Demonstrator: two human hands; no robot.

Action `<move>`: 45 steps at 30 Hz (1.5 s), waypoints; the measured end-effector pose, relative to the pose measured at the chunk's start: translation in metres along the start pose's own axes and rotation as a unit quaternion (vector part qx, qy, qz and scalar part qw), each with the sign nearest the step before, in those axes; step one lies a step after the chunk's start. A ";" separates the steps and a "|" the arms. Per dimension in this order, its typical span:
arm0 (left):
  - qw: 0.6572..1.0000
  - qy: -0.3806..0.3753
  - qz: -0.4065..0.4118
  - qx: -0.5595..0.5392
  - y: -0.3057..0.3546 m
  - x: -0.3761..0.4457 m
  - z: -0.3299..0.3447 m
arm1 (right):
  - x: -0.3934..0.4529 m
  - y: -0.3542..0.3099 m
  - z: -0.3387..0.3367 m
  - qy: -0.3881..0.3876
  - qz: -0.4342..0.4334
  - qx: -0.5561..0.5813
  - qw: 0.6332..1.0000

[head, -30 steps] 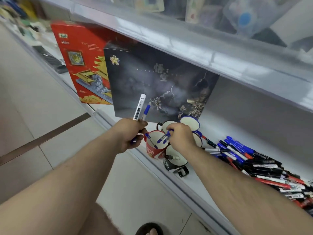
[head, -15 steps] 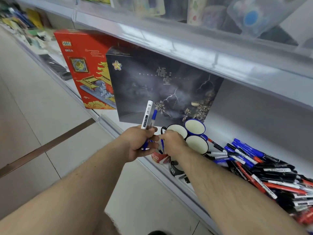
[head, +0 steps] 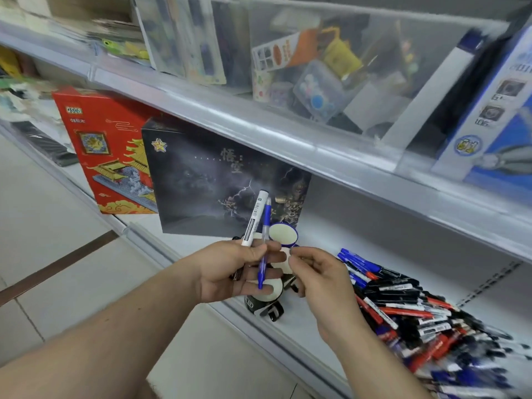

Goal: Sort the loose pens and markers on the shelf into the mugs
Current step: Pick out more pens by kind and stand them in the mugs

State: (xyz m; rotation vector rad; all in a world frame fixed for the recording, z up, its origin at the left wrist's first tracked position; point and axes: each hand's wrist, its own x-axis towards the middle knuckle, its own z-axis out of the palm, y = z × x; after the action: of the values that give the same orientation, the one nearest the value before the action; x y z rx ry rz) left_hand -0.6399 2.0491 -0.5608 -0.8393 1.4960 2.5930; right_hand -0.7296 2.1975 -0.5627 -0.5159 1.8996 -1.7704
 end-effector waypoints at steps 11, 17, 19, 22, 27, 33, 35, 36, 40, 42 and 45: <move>0.980 -0.017 -0.057 0.190 -0.022 0.004 0.043 | -0.013 -0.015 -0.035 -0.006 0.053 0.018 0.998; 0.816 0.008 -0.030 0.577 -0.026 0.004 0.042 | -0.009 0.004 -0.073 0.064 -0.192 -0.384 0.901; 0.733 0.012 -0.012 0.680 -0.029 0.008 0.045 | -0.011 0.013 -0.074 0.002 -0.334 -0.553 0.763; 0.731 -0.009 0.016 0.682 -0.032 0.014 0.055 | -0.012 0.031 -0.063 -0.100 -0.361 -0.582 0.722; 0.832 -0.032 -0.046 0.551 -0.016 0.010 0.038 | 0.005 0.059 -0.072 -0.027 -0.316 -0.579 0.751; 0.853 0.229 -0.044 0.468 0.015 0.019 -0.047 | 0.002 0.058 -0.080 -0.074 -0.062 -0.334 0.937; 0.791 0.263 -0.033 0.551 0.020 0.028 -0.067 | 0.004 0.060 -0.074 -0.084 -0.020 -0.279 0.956; 0.770 0.277 -0.017 0.575 0.023 0.031 -0.072 | 0.005 0.061 -0.070 -0.081 -0.005 -0.259 0.963; 0.687 0.328 0.043 0.647 0.024 0.052 -0.097 | 0.013 0.067 -0.048 -0.062 0.031 -0.169 0.983; 0.657 0.328 0.043 0.677 0.018 0.068 -0.104 | 0.019 0.067 -0.036 -0.060 0.062 -0.125 0.988; 0.647 0.313 0.030 0.695 0.007 0.090 -0.106 | 0.025 0.068 -0.022 -0.075 0.101 -0.065 0.990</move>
State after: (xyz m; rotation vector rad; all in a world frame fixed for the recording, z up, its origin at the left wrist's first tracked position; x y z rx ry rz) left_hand -0.6727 1.9387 -0.6381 -1.2686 2.7996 0.3753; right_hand -0.7591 2.2069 -0.6318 -0.4713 1.8980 -1.4463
